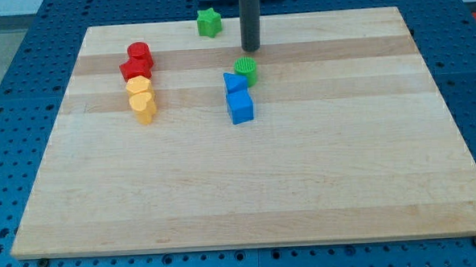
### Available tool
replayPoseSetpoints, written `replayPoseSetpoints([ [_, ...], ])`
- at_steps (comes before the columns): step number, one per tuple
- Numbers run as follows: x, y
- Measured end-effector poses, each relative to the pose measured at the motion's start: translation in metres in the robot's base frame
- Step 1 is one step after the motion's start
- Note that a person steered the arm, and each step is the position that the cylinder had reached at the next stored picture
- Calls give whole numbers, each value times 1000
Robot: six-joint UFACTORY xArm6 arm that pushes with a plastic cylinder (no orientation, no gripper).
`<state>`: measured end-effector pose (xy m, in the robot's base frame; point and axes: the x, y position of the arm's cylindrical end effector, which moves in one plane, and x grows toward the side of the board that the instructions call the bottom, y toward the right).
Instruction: Slide the green star to top center of the board
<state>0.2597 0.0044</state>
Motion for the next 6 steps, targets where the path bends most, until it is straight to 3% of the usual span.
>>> replayPoseSetpoints([
  [1,7,-28],
  [3,-1,-179],
  [5,-68,-210],
  [6,-68,-176],
])
